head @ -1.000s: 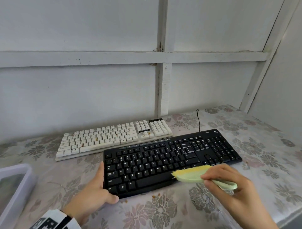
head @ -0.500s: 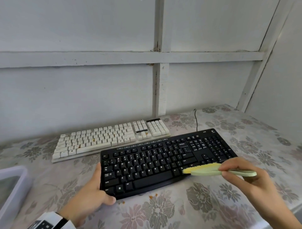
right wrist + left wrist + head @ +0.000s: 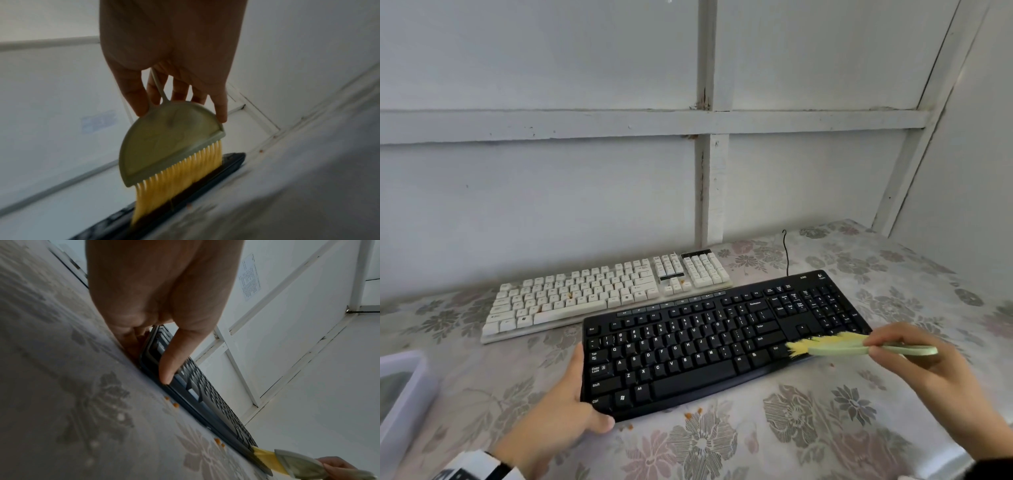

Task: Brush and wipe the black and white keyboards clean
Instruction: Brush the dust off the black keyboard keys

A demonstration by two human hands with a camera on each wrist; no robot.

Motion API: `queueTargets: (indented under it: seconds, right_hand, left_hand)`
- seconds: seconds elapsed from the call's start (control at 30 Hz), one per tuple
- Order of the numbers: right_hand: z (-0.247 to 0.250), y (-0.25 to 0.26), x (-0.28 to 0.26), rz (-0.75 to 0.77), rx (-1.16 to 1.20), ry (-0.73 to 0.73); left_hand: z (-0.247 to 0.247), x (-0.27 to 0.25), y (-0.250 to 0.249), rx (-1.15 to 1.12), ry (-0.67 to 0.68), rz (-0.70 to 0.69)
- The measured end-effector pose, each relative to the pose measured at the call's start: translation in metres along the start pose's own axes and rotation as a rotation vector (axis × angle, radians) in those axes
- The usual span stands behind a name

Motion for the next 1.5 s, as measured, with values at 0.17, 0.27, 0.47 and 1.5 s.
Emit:
queueTargets:
  seconds: [0.17, 0.27, 0.47, 1.5]
  right_hand:
    - [0.013, 0.005, 0.004, 0.048, -0.041, -0.028]
    - [0.012, 0.002, 0.004, 0.034, -0.043, 0.008]
    - [0.054, -0.026, 0.021, -0.002, -0.041, -0.162]
    - [-0.019, 0.038, -0.034, 0.279, -0.071, -0.062]
  left_hand:
    - [0.000, 0.001, 0.002, -0.008, 0.002, -0.004]
    - [0.000, 0.001, 0.002, -0.002, 0.004, -0.008]
    - [0.001, 0.001, 0.009, -0.011, 0.003, 0.025]
    - [0.008, 0.003, -0.017, 0.193, 0.064, 0.103]
Point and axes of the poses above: each hand's wrist, its own x-axis towards the middle knuckle, its own z-axis out of the back of the hand, y = z × x, the point moved 9 cm from there along x, towards the middle knuckle, and after that the axes turned 15 degrees about -z, right-handed, at the moved point
